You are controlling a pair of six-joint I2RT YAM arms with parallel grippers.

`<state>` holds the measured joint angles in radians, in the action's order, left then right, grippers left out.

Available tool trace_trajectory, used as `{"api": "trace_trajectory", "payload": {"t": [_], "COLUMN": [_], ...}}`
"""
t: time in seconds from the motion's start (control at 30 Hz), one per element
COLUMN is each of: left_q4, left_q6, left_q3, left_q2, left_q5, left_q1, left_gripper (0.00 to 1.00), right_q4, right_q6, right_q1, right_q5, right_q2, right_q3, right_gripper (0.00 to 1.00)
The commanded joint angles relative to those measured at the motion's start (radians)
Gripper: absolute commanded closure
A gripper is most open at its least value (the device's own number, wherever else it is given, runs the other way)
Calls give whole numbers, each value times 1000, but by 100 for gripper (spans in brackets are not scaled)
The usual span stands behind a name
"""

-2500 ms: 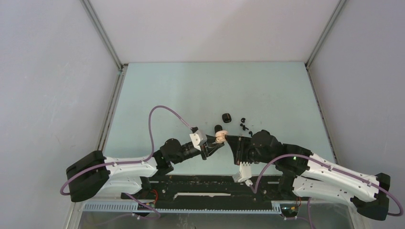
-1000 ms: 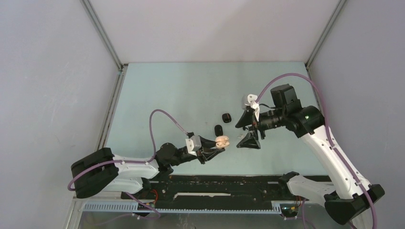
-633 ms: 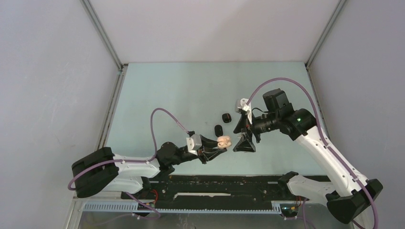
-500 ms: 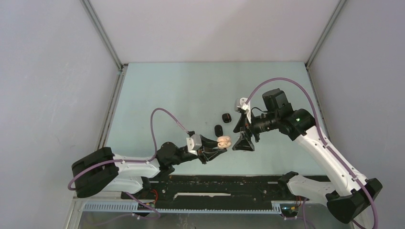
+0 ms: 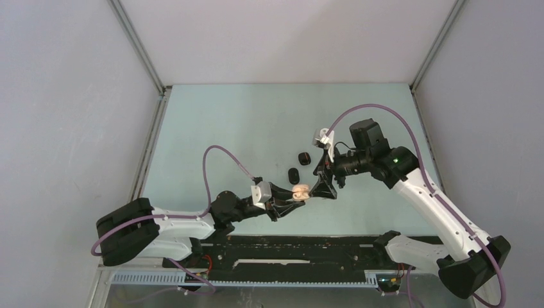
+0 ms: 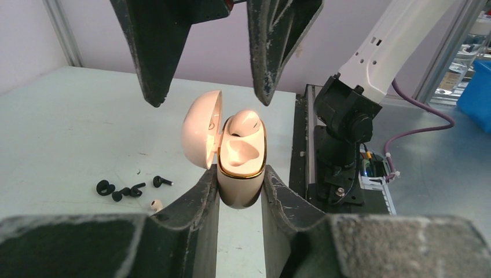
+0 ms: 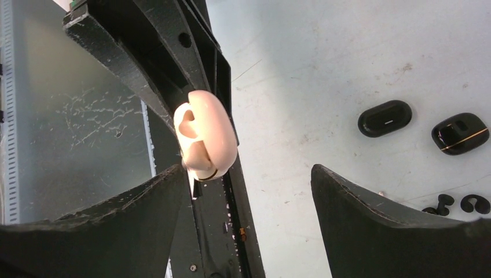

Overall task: Insert the wireless bluetooth earbuds into the charging case
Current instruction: Adjust the earbud with the charging case, then pick up the earbud from the center of the board.

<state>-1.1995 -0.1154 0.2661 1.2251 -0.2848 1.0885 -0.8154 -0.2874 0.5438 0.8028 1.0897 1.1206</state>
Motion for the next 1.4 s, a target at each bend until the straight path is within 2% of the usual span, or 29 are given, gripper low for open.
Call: {"api": "trace_trajectory", "payload": {"t": [0.0, 0.27, 0.37, 0.47, 0.57, 0.63, 0.7, 0.77, 0.83, 1.0, 1.37], "left_q4": [-25, -23, 16, 61, 109, 125, 133, 144, 162, 217, 281], "left_q6": [-1, 0, 8, 24, 21, 15, 7, 4, 5, 9, 11], "left_q3": [40, 32, 28, 15, 1, -7, -13, -18, -18, -11, -22], "left_q2": [-15, -17, -33, -57, -83, -95, -107, -125, -143, -197, -262], "left_q5": [-19, -2, 52, 123, 212, 238, 257, 272, 281, 295, 325], "left_q1": [7, 9, 9, 8, 8, 8, 8, 8, 8, 8, 8], "left_gripper": [100, 100, 100, 100, 100, 100, 100, 100, 100, 100, 100], "right_q4": [62, 72, 45, 28, 23, 56, 90, 110, 119, 138, 137], "right_q6": [40, 52, 29, 24, 37, 88, 153, 224, 291, 433, 605], "right_q1": [5, -6, -49, -99, -128, -139, -156, -174, -205, -240, -246], "right_q5": [-25, 16, 123, 131, 30, -92, -199, -298, -333, -374, -508], "right_q2": [7, 6, -17, -41, -54, -62, -54, -23, 48, 227, 515], "right_q3": [-7, -13, 16, 28, 5, -37, -83, -118, -133, -133, -76], "right_gripper": [18, 18, 18, 18, 19, 24, 31, 42, 47, 47, 46]}}
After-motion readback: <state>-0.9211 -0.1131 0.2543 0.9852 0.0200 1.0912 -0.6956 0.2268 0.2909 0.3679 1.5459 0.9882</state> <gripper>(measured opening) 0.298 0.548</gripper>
